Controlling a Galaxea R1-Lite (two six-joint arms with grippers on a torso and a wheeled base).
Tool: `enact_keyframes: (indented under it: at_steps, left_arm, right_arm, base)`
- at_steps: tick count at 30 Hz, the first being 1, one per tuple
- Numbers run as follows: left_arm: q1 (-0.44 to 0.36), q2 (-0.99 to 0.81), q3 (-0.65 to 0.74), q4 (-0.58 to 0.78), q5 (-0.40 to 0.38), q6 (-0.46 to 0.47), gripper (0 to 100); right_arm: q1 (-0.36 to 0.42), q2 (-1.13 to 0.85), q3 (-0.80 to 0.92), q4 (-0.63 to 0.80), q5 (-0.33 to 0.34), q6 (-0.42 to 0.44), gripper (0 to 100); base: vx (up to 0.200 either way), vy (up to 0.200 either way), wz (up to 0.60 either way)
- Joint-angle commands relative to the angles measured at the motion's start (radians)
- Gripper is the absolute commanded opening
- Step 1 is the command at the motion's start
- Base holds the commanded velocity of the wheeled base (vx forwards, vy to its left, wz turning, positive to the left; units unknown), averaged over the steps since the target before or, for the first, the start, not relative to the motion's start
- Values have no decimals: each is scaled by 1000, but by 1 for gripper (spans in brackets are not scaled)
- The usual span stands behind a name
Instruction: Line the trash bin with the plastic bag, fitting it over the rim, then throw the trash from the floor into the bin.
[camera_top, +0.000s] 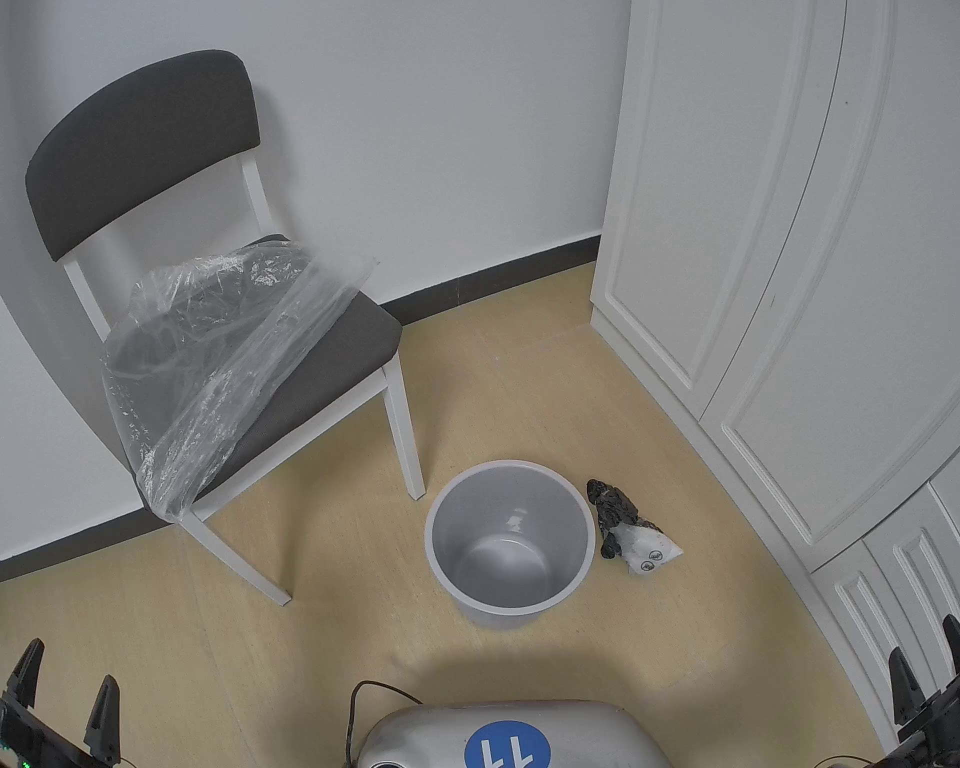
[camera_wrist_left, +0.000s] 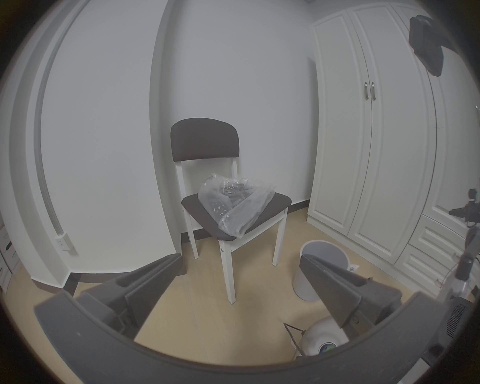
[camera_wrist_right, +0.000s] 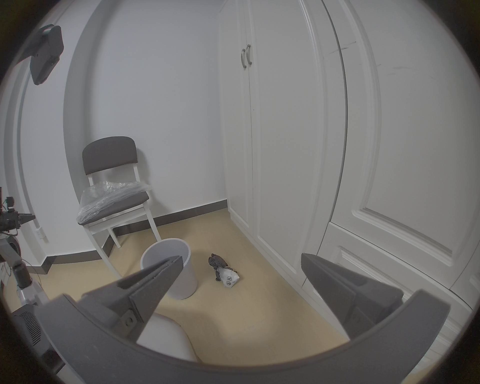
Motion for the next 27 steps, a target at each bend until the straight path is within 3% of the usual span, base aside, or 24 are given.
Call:
enact_keyframes:
  at_steps: [1, 19, 27]
  left_arm:
    - [0, -16, 17, 0, 3, -5, 100]
    - [0, -16, 17, -1, 4, -35, 100]
    - [0, -16, 17, 0, -2, 2, 100]
  right_arm:
    - [-2, -15, 18, 0, 1, -1, 100]
    - [0, -16, 18, -2, 1, 4, 100]
    - [-3, -15, 16, -2, -4, -4, 100]
  base:
    - [0, 0, 0]
    - [0, 0, 0]
    - [0, 0, 0]
